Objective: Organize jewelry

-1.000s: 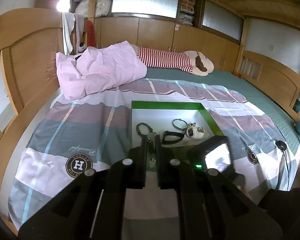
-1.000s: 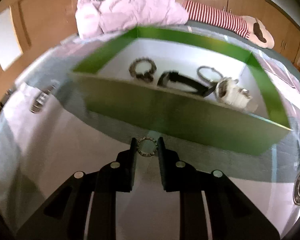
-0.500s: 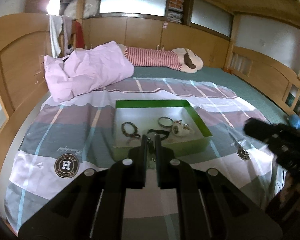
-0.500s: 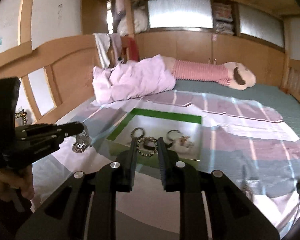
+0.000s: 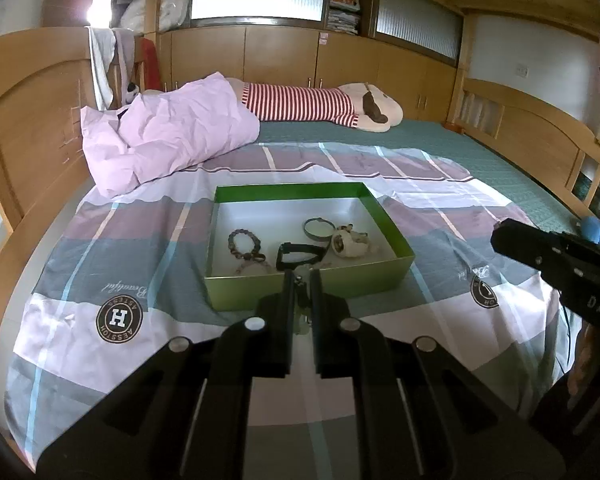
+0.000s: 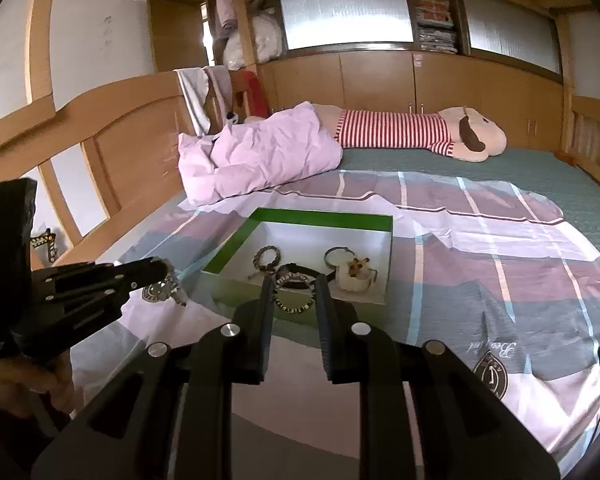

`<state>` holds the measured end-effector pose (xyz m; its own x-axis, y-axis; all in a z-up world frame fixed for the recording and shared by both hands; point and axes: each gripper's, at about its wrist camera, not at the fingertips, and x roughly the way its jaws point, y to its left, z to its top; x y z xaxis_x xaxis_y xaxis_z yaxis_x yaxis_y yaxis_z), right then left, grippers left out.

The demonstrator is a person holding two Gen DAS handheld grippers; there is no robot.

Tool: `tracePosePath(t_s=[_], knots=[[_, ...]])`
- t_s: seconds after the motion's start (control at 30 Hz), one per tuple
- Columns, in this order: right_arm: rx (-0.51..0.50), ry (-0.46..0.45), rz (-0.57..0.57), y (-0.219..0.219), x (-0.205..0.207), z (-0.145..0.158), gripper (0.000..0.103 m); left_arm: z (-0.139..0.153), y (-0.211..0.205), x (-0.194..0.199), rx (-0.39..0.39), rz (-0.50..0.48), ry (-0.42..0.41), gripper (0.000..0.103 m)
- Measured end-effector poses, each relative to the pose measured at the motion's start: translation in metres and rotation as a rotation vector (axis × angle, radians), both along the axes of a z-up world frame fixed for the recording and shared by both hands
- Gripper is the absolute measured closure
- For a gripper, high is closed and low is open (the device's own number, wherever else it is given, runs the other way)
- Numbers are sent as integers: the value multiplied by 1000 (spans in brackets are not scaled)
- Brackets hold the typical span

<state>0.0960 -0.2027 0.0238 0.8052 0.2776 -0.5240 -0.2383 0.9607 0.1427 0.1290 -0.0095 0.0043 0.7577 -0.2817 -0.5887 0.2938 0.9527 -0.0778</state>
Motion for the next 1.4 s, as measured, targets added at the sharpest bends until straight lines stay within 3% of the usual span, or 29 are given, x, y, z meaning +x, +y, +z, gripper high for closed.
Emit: tracePosePath(t_s=[0.73, 0.87, 1.13, 1.4], knots=[[-3, 29, 29, 9, 6, -8, 83, 3, 10, 0, -7, 15, -4, 95], [-1, 33, 30, 9, 24, -5, 83, 0, 11, 9, -10, 24, 12, 95], [-4, 75, 12, 19, 116, -23, 83, 3, -9, 90, -21, 17, 4, 95], [19, 116, -55, 14, 193, -52, 83, -23, -21, 179, -32, 62, 61, 95]])
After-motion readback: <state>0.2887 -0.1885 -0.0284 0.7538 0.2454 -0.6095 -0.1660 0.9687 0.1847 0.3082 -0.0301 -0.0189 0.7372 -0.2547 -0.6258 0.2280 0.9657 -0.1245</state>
